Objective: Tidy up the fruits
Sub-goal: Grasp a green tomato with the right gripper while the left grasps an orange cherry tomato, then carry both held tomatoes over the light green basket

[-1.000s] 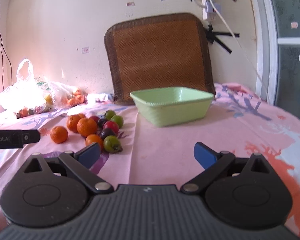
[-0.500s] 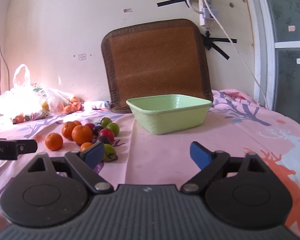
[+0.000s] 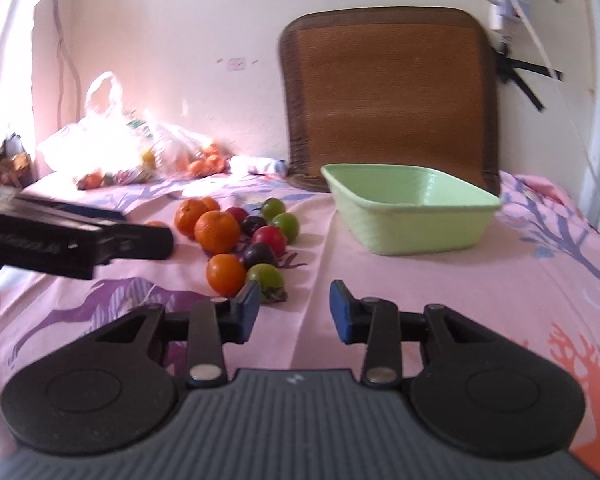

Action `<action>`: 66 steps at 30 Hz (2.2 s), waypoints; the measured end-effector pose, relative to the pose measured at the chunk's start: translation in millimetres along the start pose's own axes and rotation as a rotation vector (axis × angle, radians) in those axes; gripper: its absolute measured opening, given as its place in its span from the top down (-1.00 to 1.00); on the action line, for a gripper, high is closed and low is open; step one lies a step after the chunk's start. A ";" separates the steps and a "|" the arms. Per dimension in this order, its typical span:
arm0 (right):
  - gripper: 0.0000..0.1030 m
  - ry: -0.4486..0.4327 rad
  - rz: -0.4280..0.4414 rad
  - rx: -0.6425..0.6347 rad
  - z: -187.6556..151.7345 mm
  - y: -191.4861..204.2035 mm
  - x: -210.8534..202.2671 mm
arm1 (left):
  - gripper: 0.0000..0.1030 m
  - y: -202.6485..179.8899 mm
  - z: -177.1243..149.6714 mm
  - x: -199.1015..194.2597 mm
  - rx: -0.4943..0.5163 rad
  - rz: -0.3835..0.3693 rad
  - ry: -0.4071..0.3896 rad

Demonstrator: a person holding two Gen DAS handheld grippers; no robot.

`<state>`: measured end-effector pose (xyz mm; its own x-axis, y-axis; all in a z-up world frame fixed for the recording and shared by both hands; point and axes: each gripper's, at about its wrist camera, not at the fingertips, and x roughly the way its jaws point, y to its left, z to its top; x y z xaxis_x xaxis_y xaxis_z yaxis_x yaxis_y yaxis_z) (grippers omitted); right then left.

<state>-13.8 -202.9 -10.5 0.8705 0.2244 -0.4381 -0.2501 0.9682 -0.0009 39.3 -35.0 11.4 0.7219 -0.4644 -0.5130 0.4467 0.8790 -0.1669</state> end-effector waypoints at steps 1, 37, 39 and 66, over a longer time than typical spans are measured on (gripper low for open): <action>0.20 0.012 0.014 -0.021 1.4 0.5 3.1 | -0.30 1.0 2.1 7.0 -0.013 -0.021 0.021; 0.45 0.062 0.070 -0.015 -4.3 -34.3 9.2 | 0.38 -5.9 -5.4 27.6 -0.051 -0.091 0.122; 0.45 0.058 0.072 -0.009 -4.7 -33.7 8.9 | 0.38 -7.7 -5.8 24.8 -0.047 -0.099 0.118; 0.44 0.089 0.068 0.002 -7.4 -34.5 12.3 | 0.38 -11.5 -15.1 24.9 -0.028 -0.104 0.102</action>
<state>2.5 -234.3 -22.5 0.8106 0.2793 -0.5148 -0.3068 0.9512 0.0330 44.1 -55.1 -12.2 0.6145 -0.5409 -0.5743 0.5001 0.8301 -0.2467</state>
